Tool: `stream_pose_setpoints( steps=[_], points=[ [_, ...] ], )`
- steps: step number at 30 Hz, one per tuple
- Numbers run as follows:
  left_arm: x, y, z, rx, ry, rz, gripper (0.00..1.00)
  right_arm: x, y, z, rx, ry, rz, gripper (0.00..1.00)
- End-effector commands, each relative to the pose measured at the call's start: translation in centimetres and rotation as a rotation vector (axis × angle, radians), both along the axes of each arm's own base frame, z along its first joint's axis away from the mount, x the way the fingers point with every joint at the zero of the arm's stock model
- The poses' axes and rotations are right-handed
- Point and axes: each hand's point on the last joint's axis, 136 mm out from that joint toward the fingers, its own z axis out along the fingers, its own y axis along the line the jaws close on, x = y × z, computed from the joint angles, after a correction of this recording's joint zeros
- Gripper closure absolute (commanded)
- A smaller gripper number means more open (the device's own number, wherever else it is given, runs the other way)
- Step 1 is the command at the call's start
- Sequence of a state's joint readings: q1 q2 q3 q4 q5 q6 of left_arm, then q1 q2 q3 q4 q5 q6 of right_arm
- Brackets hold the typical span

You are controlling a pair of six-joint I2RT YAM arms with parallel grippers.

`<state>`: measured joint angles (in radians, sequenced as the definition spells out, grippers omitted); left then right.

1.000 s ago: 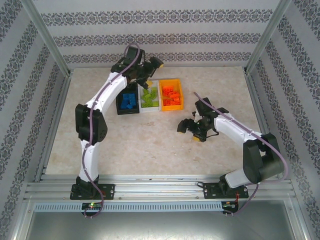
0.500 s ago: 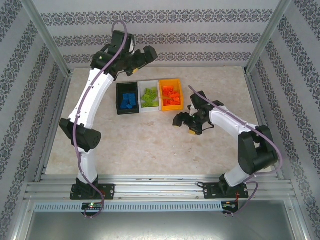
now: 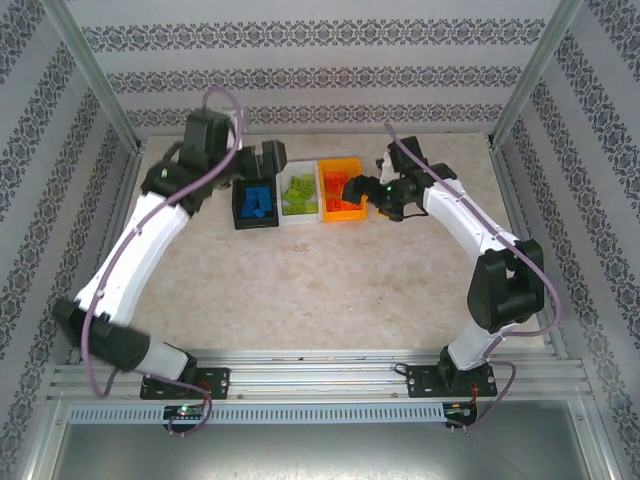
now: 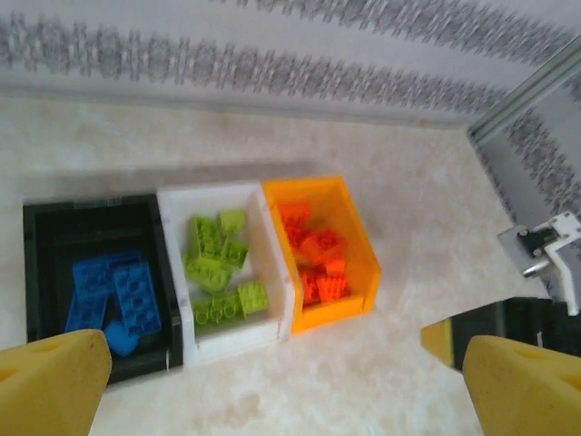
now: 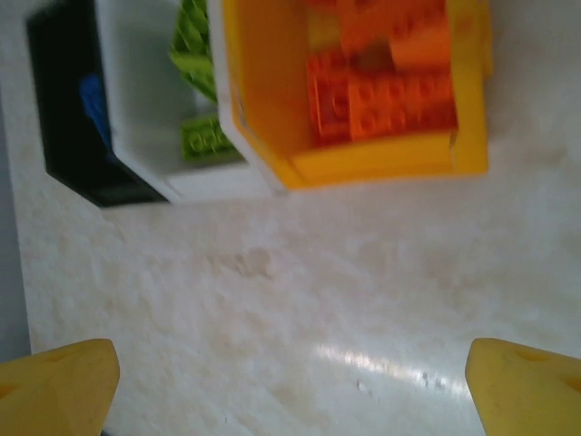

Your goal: Sort the legos into containers by color

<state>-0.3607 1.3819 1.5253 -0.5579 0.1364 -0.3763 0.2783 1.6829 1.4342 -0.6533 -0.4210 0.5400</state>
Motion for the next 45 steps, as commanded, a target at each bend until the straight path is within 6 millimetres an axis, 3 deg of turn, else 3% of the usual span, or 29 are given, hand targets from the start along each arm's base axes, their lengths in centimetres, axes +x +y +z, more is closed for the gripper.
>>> stream_pose_setpoints(
  steps=[1, 4, 7, 11, 14, 19, 24, 27, 36, 40, 45],
  points=[
    [-0.1, 0.5, 4.4, -0.078, -0.438, 0.010, 0.00, 2.4, -1.6, 4.6, -0.053, -0.244, -0.016, 0.02],
    [-1.7, 4.4, 4.2, -0.226, -0.627, 0.214, 0.00, 3.1, -3.0, 9.2, -0.132, -0.546, -0.004, 0.02],
    [-2.5, 3.8, 3.2, -0.131, -0.640, 0.149, 0.00, 2.4, -3.9, 12.4, -0.216, -0.837, 0.016, 0.02],
    [-2.3, 3.7, 1.6, -0.057, -0.582, 0.136, 0.00, 0.8, -5.2, 12.7, -0.320, -1.079, 0.027, 0.02],
    [-1.9, 5.1, 0.9, -0.065, -0.584, 0.223, 0.00, 0.0, -7.0, 11.6, -0.354, -1.059, -0.012, 0.02],
    [-1.0, 5.0, -0.8, -0.024, -0.539, 0.225, 0.00, -0.9, -10.9, 10.3, -0.391, -0.995, -0.153, 0.02],
    [0.0, 5.5, -2.9, -0.005, -0.488, 0.258, 0.00, -1.8, -16.5, 8.6, -0.443, -0.923, -0.272, 0.02],
    [0.2, 5.7, -4.5, 0.017, -0.447, 0.262, 0.00, -2.4, -19.1, 6.4, -0.482, -0.861, -0.324, 0.02],
    [-1.1, 9.4, -10.8, 0.114, -0.265, 0.360, 0.00, -2.5, -19.9, -1.5, -0.498, -0.755, -0.316, 0.02],
    [-2.2, 12.3, -13.2, 0.145, -0.210, 0.442, 0.00, -1.3, -19.8, -3.6, -0.491, -0.753, -0.305, 0.02],
    [-3.1, 16.0, -14.8, 0.215, -0.201, 0.535, 0.00, -0.5, -19.8, -5.6, -0.486, -0.739, -0.295, 0.02]
  ],
)
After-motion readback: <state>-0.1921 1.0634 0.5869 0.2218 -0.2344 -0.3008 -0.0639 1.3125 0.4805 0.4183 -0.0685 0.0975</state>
